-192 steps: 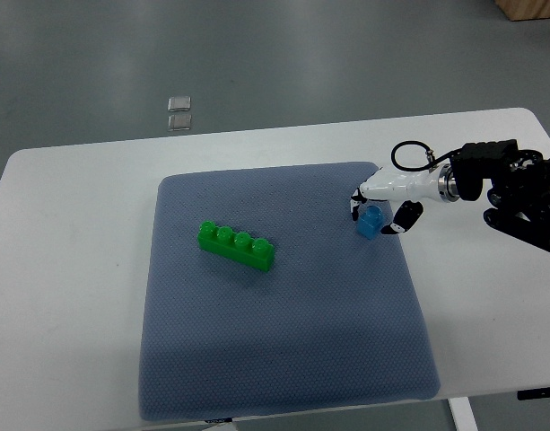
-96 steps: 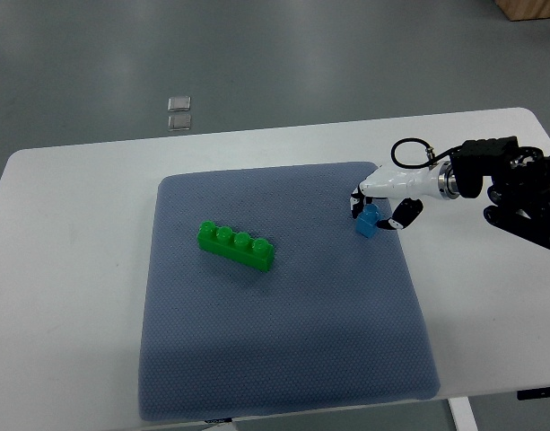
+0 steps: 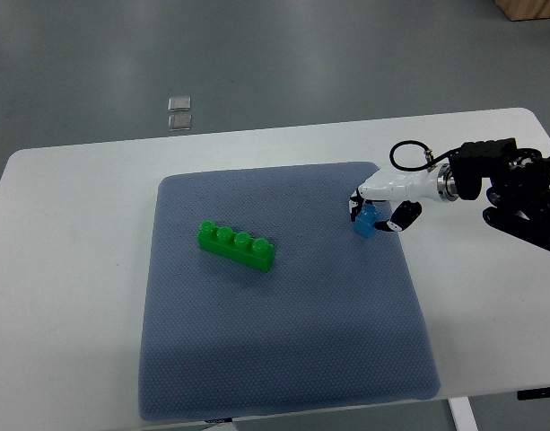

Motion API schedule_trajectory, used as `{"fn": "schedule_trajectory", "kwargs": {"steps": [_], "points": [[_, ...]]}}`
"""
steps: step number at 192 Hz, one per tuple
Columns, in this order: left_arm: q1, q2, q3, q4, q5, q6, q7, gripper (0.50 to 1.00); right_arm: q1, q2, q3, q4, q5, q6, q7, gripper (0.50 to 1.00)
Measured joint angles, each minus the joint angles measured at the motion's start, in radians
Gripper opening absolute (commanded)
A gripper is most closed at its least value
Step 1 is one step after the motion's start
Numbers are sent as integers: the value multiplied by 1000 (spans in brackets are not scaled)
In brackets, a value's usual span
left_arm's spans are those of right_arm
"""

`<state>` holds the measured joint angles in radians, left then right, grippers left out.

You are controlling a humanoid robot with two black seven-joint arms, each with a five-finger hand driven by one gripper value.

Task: Stack blue block on green block with right hand
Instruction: 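Close the right hand fingers to grasp the blue block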

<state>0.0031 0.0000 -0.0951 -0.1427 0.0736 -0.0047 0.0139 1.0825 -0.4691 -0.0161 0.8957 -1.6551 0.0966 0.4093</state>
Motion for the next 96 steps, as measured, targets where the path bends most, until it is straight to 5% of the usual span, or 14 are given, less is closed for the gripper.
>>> {"fn": "schedule_trajectory", "kwargs": {"steps": [96], "points": [[0,0,0,0,0,0,0,1000,11,-5,2,16,1,7,0,543]]}}
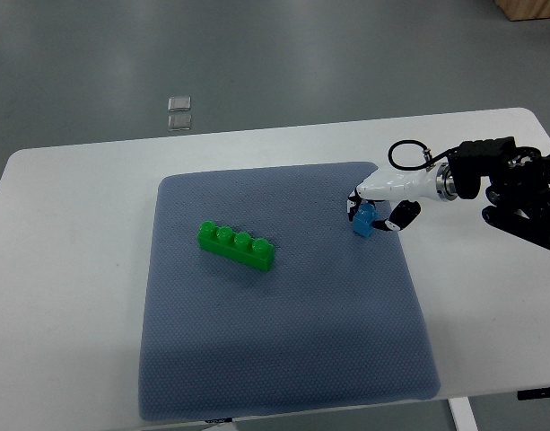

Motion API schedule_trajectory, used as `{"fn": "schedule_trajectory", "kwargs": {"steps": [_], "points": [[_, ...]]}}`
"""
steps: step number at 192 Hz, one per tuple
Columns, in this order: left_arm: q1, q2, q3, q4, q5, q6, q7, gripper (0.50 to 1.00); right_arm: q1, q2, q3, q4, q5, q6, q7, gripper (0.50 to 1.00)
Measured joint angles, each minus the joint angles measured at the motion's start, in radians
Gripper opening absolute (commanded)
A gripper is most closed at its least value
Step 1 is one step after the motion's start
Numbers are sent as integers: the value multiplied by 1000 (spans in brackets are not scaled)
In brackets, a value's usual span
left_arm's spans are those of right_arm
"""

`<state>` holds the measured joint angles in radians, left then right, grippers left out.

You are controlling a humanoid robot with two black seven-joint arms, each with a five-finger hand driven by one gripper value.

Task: Stack blue block on green block with right hand
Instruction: 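Close the right hand fingers to grasp the blue block, then lift the blue block and carry it over the green block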

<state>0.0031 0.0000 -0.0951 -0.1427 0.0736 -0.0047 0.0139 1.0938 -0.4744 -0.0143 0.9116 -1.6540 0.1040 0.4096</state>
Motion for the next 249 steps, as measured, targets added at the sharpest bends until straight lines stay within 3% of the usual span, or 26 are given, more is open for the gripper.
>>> {"fn": "schedule_trajectory", "kwargs": {"steps": [79,153,204,249], "points": [[0,0,0,0,0,0,0,1000,104,18,7,74,3,-2,-2,545],[0,0,0,0,0,0,0,1000,196,215,1,96,11,9,-3,547],[0,0,0,0,0,0,0,1000,214,308,-1,80,10,28,-5,549],[0,0,0,0,0,0,0,1000,201,339,-6,1,-2,37,-11,552]]}}
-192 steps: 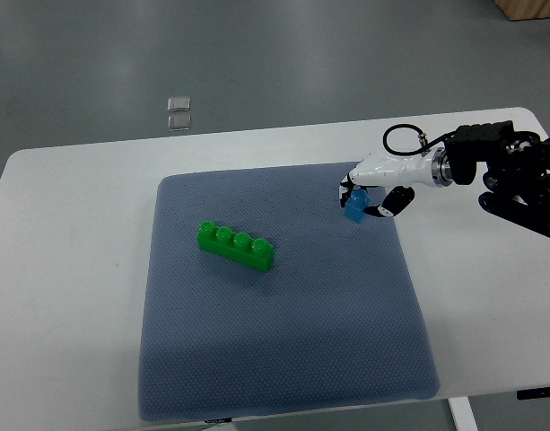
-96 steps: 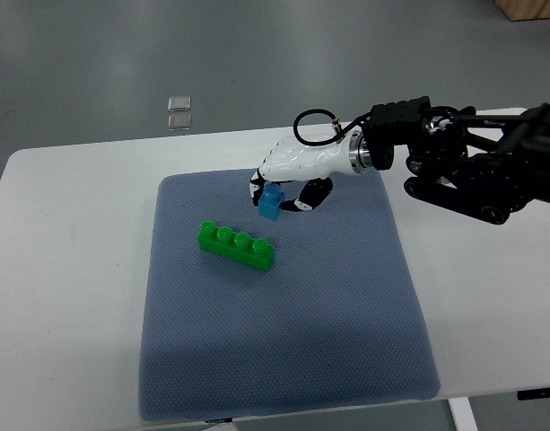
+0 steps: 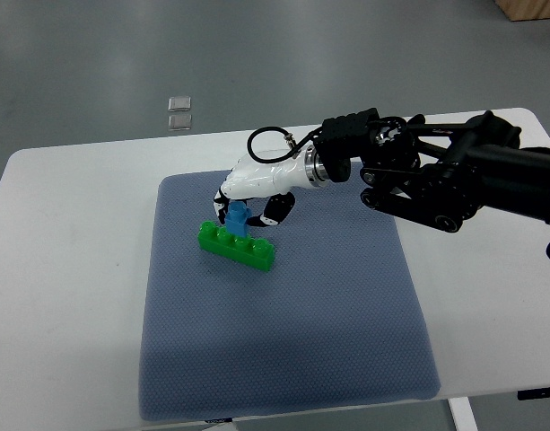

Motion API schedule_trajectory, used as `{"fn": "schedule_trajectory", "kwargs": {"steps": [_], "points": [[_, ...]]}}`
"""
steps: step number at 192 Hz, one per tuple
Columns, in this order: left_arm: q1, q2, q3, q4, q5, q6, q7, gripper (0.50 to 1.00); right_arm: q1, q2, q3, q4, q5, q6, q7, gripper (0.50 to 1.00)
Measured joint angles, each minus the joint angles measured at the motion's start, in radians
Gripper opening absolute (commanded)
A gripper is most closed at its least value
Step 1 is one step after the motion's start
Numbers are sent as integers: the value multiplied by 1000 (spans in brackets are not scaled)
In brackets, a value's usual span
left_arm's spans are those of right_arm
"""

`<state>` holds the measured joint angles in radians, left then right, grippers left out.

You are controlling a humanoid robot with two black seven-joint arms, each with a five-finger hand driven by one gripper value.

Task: Stack blue block on green block with right hand
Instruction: 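Lift the blue block and carry it over the green block, then press the blue block onto the green block's studs and release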

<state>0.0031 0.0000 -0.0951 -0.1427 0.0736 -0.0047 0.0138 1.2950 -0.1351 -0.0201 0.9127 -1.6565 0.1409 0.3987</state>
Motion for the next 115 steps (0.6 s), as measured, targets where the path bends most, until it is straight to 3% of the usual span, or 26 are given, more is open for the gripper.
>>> {"fn": "schedule_trajectory", "kwargs": {"steps": [115], "points": [[0,0,0,0,0,0,0,1000,-24,32,-29,-21,-5,5,0,552]]}}
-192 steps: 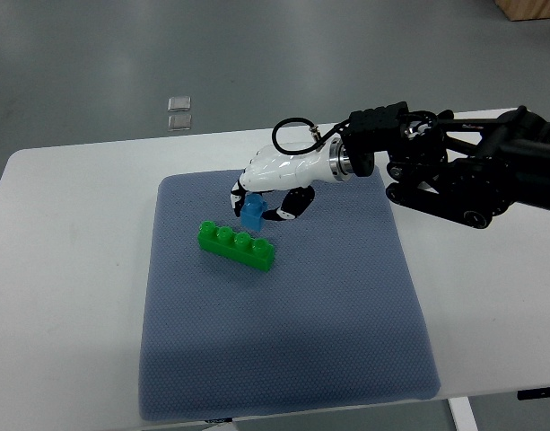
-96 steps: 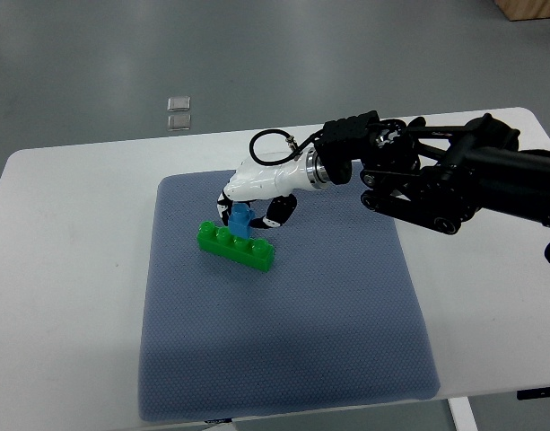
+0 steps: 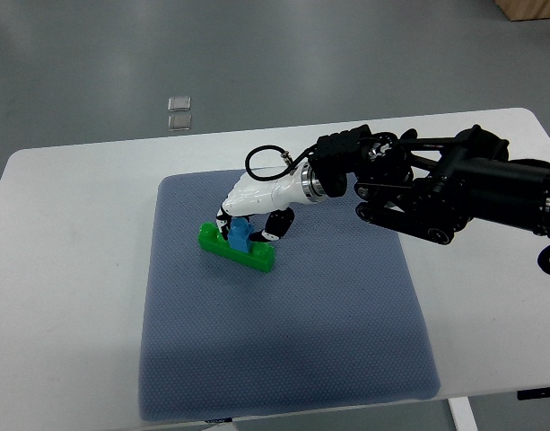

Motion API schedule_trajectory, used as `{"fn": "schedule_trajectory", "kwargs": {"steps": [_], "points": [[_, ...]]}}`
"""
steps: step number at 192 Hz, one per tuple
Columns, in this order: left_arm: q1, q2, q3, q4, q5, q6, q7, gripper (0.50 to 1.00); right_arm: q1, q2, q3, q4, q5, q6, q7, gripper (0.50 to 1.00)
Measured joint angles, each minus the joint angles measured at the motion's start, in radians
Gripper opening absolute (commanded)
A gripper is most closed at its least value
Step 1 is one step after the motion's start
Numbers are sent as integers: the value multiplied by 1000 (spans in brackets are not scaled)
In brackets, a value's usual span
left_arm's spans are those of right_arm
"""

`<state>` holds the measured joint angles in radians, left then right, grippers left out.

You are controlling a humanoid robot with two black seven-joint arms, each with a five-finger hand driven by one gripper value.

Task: Stack blue block on green block with right hand
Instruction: 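Press the blue block onto the green block's studs and release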

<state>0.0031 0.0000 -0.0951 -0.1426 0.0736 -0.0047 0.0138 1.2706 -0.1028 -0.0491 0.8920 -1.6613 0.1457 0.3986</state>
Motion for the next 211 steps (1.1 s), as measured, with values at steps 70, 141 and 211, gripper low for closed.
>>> {"fn": "schedule_trajectory", "kwargs": {"steps": [70,141,211], "points": [[0,0,0,0,0,0,0,1000,-15,7,0,-20,-1,-9,0,552],[0,0,0,0,0,0,0,1000,-30,22,3,-41,-3,-17,0,552],[0,0,0,0,0,0,0,1000,-48,48,3,-65,-6,-26,0,552]]}}
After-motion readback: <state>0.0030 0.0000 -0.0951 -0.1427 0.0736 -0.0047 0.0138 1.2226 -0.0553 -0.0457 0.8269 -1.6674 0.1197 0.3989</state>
